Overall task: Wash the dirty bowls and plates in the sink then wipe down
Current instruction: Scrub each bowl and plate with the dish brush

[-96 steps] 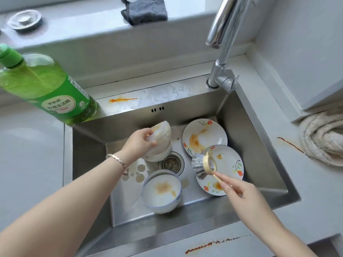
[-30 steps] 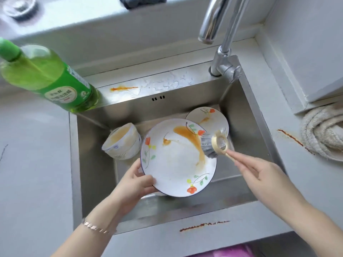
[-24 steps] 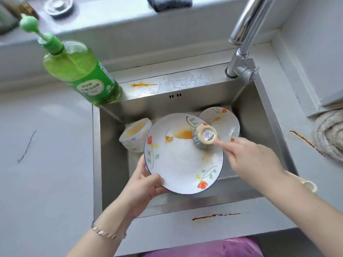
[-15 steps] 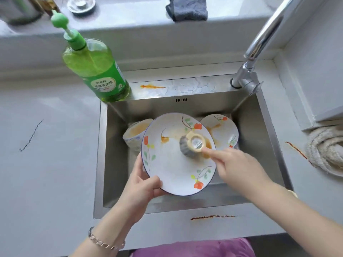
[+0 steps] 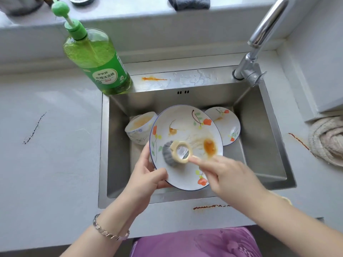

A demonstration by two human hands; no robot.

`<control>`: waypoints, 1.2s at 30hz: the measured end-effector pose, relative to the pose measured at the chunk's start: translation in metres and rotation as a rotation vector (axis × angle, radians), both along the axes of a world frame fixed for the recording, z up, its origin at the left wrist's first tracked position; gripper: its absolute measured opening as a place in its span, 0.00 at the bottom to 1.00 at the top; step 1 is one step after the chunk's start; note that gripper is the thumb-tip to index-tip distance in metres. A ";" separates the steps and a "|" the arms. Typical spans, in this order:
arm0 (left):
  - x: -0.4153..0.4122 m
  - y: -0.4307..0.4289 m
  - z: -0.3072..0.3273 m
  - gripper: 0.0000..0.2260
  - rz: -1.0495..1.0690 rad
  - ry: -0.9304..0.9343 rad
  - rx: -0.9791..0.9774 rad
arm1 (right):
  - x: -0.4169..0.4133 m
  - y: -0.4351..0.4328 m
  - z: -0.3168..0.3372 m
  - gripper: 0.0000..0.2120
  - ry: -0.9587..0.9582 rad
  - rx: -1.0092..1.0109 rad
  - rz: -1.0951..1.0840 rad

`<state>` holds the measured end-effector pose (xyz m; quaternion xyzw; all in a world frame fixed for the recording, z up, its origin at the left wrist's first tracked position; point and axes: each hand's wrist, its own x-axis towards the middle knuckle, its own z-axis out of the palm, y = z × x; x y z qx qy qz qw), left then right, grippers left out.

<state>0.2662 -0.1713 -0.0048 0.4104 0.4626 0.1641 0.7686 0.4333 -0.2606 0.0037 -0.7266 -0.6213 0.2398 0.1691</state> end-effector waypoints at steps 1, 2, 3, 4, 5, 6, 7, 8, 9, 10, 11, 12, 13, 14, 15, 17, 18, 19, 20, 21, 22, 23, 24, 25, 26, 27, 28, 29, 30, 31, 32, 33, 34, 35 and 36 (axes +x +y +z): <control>0.000 0.000 0.001 0.37 -0.003 0.003 -0.010 | 0.015 0.007 -0.004 0.21 -0.022 -0.003 -0.090; -0.001 0.000 0.001 0.37 0.000 0.004 -0.024 | 0.029 0.012 -0.005 0.21 -0.034 -0.077 -0.166; -0.003 0.001 0.002 0.37 0.012 0.003 -0.041 | 0.042 0.012 -0.006 0.21 -0.075 -0.141 -0.199; -0.006 0.003 0.003 0.36 0.028 0.000 -0.054 | 0.049 0.006 -0.004 0.21 -0.107 -0.173 -0.191; -0.008 0.005 0.003 0.36 0.043 0.001 -0.057 | 0.048 -0.002 0.000 0.21 -0.150 -0.198 -0.141; -0.010 0.006 0.004 0.35 0.052 0.005 -0.050 | 0.040 -0.013 0.001 0.21 -0.168 -0.219 -0.074; -0.011 0.007 0.004 0.35 0.053 0.011 -0.037 | 0.028 -0.020 0.005 0.22 -0.149 -0.201 -0.021; -0.010 0.007 0.004 0.35 0.045 0.017 -0.029 | 0.015 -0.024 0.010 0.22 -0.095 -0.228 0.046; -0.008 0.005 0.004 0.35 0.030 0.019 -0.029 | 0.008 -0.025 0.011 0.21 -0.067 -0.208 0.089; -0.005 0.002 0.004 0.35 0.008 0.016 -0.035 | 0.005 -0.023 0.007 0.19 -0.049 -0.151 0.099; -0.003 0.000 0.005 0.35 -0.014 0.011 -0.043 | 0.007 -0.017 0.003 0.18 -0.081 -0.073 0.075; -0.002 -0.002 0.006 0.34 -0.030 0.008 -0.054 | 0.013 -0.009 0.001 0.17 -0.097 -0.020 0.047; -0.004 -0.002 0.005 0.34 -0.034 0.008 -0.069 | 0.022 -0.003 0.001 0.17 -0.102 -0.002 0.007; -0.006 -0.002 0.005 0.34 -0.026 0.010 -0.090 | 0.031 0.000 0.003 0.19 -0.132 -0.047 -0.029; -0.011 -0.001 0.005 0.34 -0.008 0.013 -0.113 | 0.038 -0.003 0.004 0.20 -0.169 -0.136 -0.024; -0.017 0.001 0.004 0.35 0.025 0.016 -0.140 | 0.044 -0.019 0.012 0.21 -0.196 -0.211 0.008; -0.018 0.000 0.004 0.35 0.028 0.021 -0.135 | 0.036 -0.023 0.016 0.21 -0.153 -0.247 0.046; -0.016 -0.001 0.004 0.35 0.019 0.026 -0.123 | 0.025 -0.027 0.017 0.22 -0.110 -0.256 0.122; -0.012 -0.004 0.005 0.35 0.003 0.029 -0.112 | 0.015 -0.027 0.017 0.21 -0.067 -0.205 0.160; -0.008 -0.007 0.005 0.35 -0.014 0.025 -0.108 | 0.008 -0.024 0.013 0.20 -0.056 -0.142 0.178; -0.004 -0.009 0.006 0.35 -0.027 0.015 -0.112 | 0.006 -0.014 0.010 0.19 -0.081 -0.121 0.168; -0.002 -0.010 0.006 0.34 -0.037 0.010 -0.123 | 0.013 0.000 0.007 0.19 -0.072 -0.096 0.119; -0.002 -0.010 0.007 0.34 -0.041 0.008 -0.140 | 0.024 0.013 0.005 0.19 -0.089 -0.081 0.035; -0.004 -0.008 0.008 0.34 -0.037 0.008 -0.161 | 0.035 0.018 0.003 0.18 -0.085 -0.131 -0.025; -0.008 -0.007 0.008 0.34 -0.027 0.002 -0.179 | 0.046 0.015 0.001 0.18 -0.095 -0.165 -0.077; -0.013 -0.005 0.009 0.34 -0.017 -0.003 -0.187 | 0.049 0.008 0.005 0.18 -0.107 -0.199 -0.102; -0.016 -0.003 0.009 0.34 -0.011 -0.001 -0.180 | 0.044 0.000 0.010 0.18 -0.117 -0.257 -0.093; -0.018 -0.003 0.009 0.34 -0.014 0.007 -0.160 | 0.032 -0.008 0.012 0.18 -0.092 -0.248 -0.048; -0.018 -0.004 0.009 0.35 -0.024 0.017 -0.136 | 0.015 -0.016 0.016 0.18 -0.027 -0.187 0.018; -0.017 -0.006 0.010 0.35 -0.038 0.023 -0.114 | 0.000 -0.020 0.018 0.18 0.037 -0.156 0.092; -0.015 -0.007 0.010 0.36 -0.057 0.025 -0.098 | -0.008 -0.018 0.016 0.19 0.065 -0.123 0.128; -0.013 -0.009 0.012 0.37 -0.078 0.024 -0.090 | -0.006 -0.010 0.016 0.19 0.083 -0.104 0.104; -0.012 -0.009 0.014 0.38 -0.102 0.019 -0.089 | 0.003 0.000 0.012 0.19 0.094 -0.106 0.019; -0.012 -0.009 0.015 0.39 -0.124 0.012 -0.088 | 0.015 0.005 0.007 0.19 0.062 -0.131 -0.064; -0.014 -0.009 0.017 0.40 -0.141 0.005 -0.088 | 0.026 0.007 0.005 0.19 0.000 -0.156 -0.117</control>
